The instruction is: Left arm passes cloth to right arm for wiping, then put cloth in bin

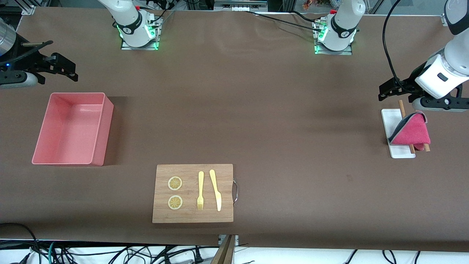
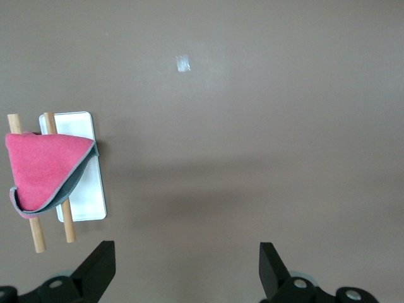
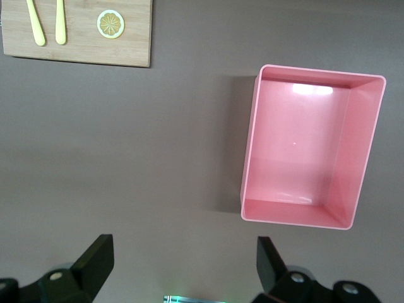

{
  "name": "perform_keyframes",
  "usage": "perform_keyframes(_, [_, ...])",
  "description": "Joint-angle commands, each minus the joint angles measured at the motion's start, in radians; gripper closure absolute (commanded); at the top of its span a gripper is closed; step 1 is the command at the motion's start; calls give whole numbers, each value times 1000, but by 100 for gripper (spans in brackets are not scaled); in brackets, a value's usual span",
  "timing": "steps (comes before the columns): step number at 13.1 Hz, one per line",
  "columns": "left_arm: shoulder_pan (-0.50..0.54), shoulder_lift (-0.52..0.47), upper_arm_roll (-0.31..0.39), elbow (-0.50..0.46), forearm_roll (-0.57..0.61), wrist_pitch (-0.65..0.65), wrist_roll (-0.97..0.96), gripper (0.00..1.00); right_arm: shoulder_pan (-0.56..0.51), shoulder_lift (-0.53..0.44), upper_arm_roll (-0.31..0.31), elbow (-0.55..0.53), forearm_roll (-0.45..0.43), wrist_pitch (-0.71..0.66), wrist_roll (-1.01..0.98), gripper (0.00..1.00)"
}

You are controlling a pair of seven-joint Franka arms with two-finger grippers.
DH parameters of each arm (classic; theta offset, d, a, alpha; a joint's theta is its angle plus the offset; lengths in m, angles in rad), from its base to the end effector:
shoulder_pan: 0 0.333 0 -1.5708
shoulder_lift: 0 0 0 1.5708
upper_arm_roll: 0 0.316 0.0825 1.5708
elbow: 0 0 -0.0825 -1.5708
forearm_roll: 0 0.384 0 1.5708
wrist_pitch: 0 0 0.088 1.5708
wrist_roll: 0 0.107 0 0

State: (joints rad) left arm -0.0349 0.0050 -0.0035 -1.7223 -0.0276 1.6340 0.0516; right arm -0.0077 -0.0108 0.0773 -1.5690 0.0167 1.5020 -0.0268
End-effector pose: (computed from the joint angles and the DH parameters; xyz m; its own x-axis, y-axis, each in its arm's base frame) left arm 0.5534 -0.0240 0.5555 0.9919 -0.0880 -0.0917 -0.0854 -0.9958 0.0320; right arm 0.5424 0.0399 0.6254 0.9937 0.0972 -0.0557 0.0964 -0.9952 -0.0174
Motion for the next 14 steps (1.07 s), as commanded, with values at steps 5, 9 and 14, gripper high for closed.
perform_keyframes(5, [85, 42, 5, 1, 69, -57, 536, 0, -3, 8, 7, 24, -9, -20, -4, 0])
perform_keyframes(9, [186, 108, 4, -8, 149, -49, 899, 0, -3, 8, 7, 24, -9, -20, -4, 0])
perform_keyframes(14, [355, 234, 4, -14, 190, 122, 1350, 0, -3, 8, 7, 24, -7, -20, -5, 0])
